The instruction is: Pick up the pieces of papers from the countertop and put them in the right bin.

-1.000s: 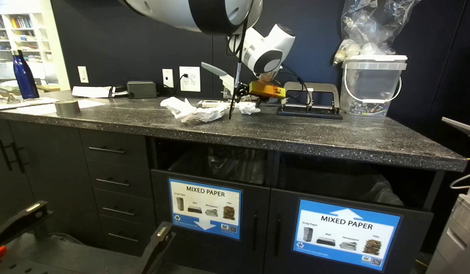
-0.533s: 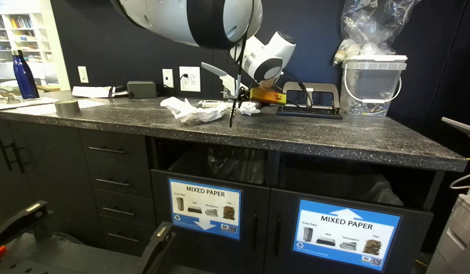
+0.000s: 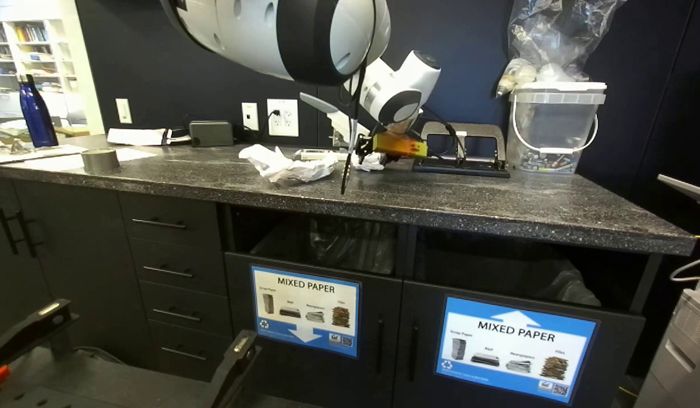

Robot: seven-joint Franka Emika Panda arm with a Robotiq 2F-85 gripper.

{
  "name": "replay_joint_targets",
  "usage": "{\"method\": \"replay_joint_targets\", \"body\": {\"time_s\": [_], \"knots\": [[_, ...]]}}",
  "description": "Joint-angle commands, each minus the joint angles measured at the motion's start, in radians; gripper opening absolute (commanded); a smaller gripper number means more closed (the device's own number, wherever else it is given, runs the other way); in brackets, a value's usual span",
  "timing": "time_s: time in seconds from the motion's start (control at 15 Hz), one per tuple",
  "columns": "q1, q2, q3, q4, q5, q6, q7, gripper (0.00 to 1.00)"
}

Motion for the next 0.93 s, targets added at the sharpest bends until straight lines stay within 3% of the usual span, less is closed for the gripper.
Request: {"method": "replay_joint_targets", "body": {"time_s": [0.0, 0.2, 0.33, 0.87], "knots": [[0.010, 0.040, 0.006, 0.069, -0.004, 0.007, -0.010, 0.42], [0.010, 0.041, 0.004, 0.071, -0.006, 0.007, -0.012, 0.19], [0.009, 0.040, 0.002, 0.068, -0.009, 0.007, -0.014, 0.10], [-0.002, -0.002, -0.041, 0.029, -0.043, -0.079, 0.004, 0.13]]}}
